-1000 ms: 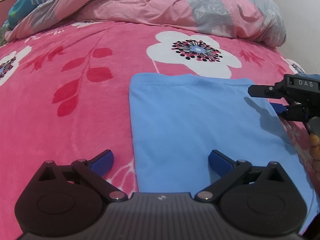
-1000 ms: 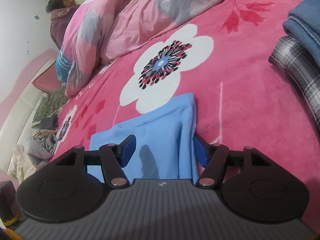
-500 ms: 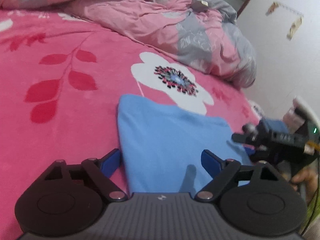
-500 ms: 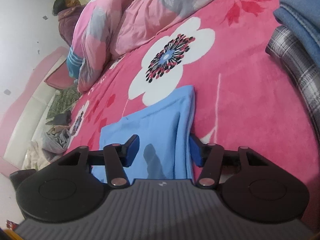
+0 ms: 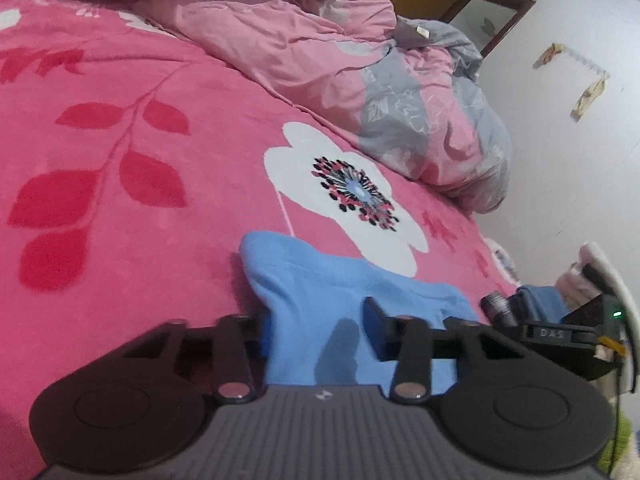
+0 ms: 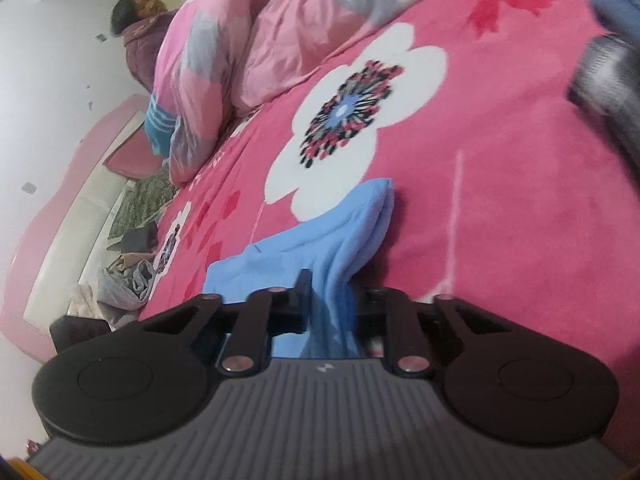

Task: Fold clothes
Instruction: 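Lift the folded shirt with both grippers and carry it toward the clothes stack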

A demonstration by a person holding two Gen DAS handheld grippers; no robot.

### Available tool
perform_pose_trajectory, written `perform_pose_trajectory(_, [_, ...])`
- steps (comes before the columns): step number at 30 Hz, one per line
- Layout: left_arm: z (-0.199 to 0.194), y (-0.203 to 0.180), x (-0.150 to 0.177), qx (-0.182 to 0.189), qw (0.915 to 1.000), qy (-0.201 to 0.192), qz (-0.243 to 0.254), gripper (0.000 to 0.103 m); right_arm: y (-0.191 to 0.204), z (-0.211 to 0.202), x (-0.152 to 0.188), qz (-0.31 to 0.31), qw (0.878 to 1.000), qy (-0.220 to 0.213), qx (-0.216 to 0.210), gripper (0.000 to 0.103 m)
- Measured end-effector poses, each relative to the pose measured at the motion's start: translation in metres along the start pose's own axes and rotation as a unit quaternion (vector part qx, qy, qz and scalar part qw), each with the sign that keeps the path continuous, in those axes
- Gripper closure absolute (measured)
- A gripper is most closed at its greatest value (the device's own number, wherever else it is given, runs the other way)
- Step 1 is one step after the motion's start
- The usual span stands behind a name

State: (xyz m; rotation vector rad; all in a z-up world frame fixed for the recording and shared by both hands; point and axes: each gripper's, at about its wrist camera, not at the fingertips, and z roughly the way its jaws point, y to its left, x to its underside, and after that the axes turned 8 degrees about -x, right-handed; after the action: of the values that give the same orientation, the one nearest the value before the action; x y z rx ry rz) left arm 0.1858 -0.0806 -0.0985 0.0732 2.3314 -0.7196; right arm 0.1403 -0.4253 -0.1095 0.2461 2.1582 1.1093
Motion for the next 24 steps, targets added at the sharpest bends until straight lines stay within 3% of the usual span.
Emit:
perform_pose_trajectory(1, [0.000,-0.001,-0.001,-0.006,1.0000,0.004,0.001,0.090,0.004,0.002,0.001,-0.009,1.000,-0.001,0.004,0.093])
perform_pose_trajectory(6, [-0.019,-0.004,-0.004,-0.001,0.9999,-0.011,-0.008,0.096,0.024,-0.012,0.003,-0.050,0.998,-0.026,0.010,0.095])
perform_pose_trajectory(11, [-0.068,-0.034,-0.001,0.012,0.9969,-0.070,0.034,0.098,0.059,-0.036,0.011,-0.106,0.993,-0.052,0.018,0.095])
perform_pose_trajectory(17, [-0.136,-0.079,0.013,0.032,0.9855,-0.144,0.084,0.098,0.106,-0.083,0.039,-0.171,0.980,-0.103,0.026,0.095])
perform_pose_trajectory(24, [-0.199,-0.155,0.034,0.099,0.9666,-0.191,0.139,0.098,0.155,-0.164,0.083,-0.233,0.953,-0.189,0.029,0.095])
